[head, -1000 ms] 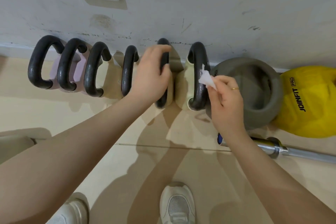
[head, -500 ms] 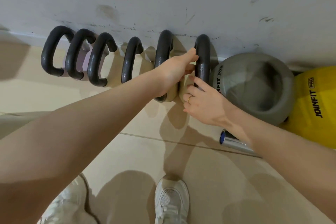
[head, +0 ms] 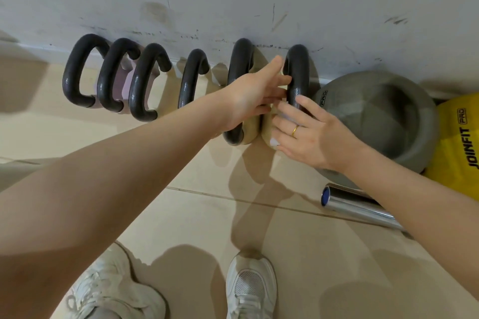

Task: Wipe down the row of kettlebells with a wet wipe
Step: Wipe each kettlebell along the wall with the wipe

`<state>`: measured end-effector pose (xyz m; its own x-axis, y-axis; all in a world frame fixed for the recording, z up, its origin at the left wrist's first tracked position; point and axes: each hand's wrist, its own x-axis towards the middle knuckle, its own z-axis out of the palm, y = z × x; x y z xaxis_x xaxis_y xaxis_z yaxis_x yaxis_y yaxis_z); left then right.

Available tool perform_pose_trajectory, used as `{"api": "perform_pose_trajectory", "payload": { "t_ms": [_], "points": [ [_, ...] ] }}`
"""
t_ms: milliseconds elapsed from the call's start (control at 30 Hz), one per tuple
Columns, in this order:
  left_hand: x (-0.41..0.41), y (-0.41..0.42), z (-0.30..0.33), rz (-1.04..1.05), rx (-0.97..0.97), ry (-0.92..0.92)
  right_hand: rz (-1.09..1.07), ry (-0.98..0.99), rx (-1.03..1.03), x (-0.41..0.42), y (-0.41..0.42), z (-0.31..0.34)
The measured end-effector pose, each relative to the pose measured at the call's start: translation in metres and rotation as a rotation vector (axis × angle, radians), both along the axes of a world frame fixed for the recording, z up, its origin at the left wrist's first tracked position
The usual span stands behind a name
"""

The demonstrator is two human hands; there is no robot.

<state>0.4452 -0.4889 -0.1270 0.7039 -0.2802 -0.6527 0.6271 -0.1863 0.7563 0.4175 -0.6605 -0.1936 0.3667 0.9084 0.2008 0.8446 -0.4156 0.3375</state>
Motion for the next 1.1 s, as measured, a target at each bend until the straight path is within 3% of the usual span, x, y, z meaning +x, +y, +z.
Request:
{"api": "perform_pose_trajectory", "payload": {
  "t_ms": [100,167,333,400,433,533,633,767,933,1100],
  "points": [
    [0.003,0.001,0.0,0.007,-0.011,0.015,-0.184,0.043,0.005,-0.021,0.004,-0.01],
    [0.004,0.002,0.0,0.007,-0.013,0.014,-0.406,0.24,0.127,-0.038,0.012,-0.018],
    [0.002,0.004,-0.004,0.003,-0.01,-0.003,-0.842,1.086,1.058,-0.046,0.053,0.006],
    [0.002,0.004,-0.004,-0.01,-0.003,-0.015,-1.007,1.306,1.373,-0.039,0.057,0.013],
    [0.002,0.005,-0.004,-0.015,-0.003,-0.012,-1.062,1.354,1.424,-0.04,0.057,0.015],
    [0.002,0.005,-0.004,-0.051,0.009,-0.019,-1.103,1.278,1.316,-0.071,0.059,0.008],
    [0.003,0.005,-0.003,-0.05,0.018,-0.025,-1.008,1.331,1.319,-0.086,0.06,-0.004],
    [0.003,0.005,-0.002,-0.026,-0.005,-0.018,-0.89,1.065,1.307,-0.056,0.06,-0.003],
    [0.006,0.004,0.002,-0.01,0.0,0.01,-0.83,0.876,0.973,-0.079,0.055,-0.018],
    [0.007,0.001,0.009,0.05,-0.084,0.075,-0.797,0.599,0.56,-0.013,0.054,0.014]
  ]
}}
